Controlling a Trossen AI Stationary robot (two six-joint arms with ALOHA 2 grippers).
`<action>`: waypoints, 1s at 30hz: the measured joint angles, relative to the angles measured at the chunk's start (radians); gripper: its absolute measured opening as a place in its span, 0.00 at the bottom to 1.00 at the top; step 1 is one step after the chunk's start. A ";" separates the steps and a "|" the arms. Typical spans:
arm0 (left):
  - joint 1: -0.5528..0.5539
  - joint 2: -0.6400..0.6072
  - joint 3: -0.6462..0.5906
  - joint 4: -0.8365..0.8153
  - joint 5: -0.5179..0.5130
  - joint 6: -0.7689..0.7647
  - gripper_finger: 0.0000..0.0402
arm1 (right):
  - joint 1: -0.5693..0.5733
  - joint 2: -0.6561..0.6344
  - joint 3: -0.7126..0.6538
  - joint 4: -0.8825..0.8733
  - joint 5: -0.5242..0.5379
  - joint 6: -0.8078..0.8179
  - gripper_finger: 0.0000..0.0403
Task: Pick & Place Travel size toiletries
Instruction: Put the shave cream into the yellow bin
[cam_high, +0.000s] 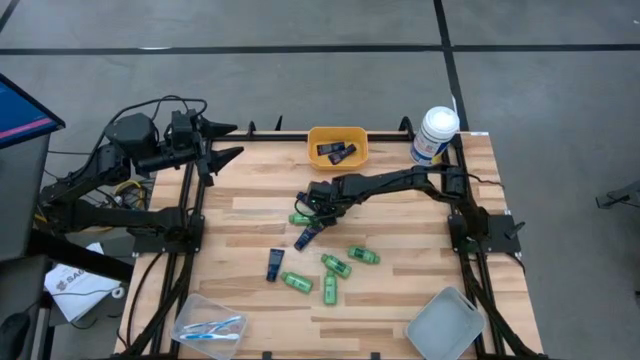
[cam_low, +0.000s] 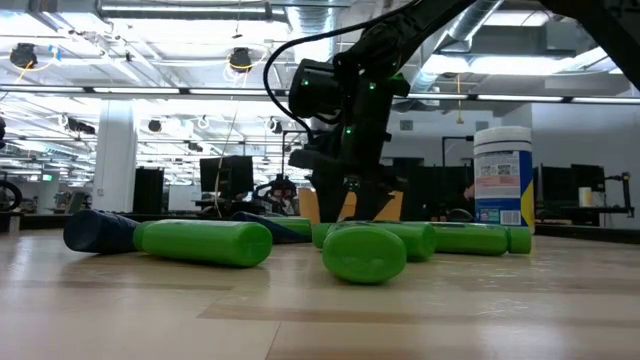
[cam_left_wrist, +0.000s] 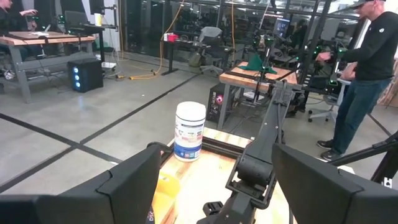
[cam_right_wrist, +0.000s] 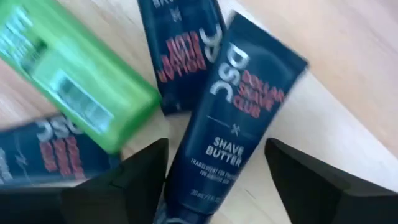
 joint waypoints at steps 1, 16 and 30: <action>0.000 0.000 0.000 0.000 -0.003 0.001 0.75 | 0.001 0.000 0.000 -0.009 -0.007 -0.013 0.62; 0.000 0.000 0.000 0.000 -0.003 0.001 0.75 | -0.004 0.000 -0.004 -0.092 -0.100 -0.094 0.23; 0.000 0.000 0.000 0.001 -0.002 0.002 0.75 | -0.078 -0.180 -0.010 -0.077 -0.110 -0.213 0.15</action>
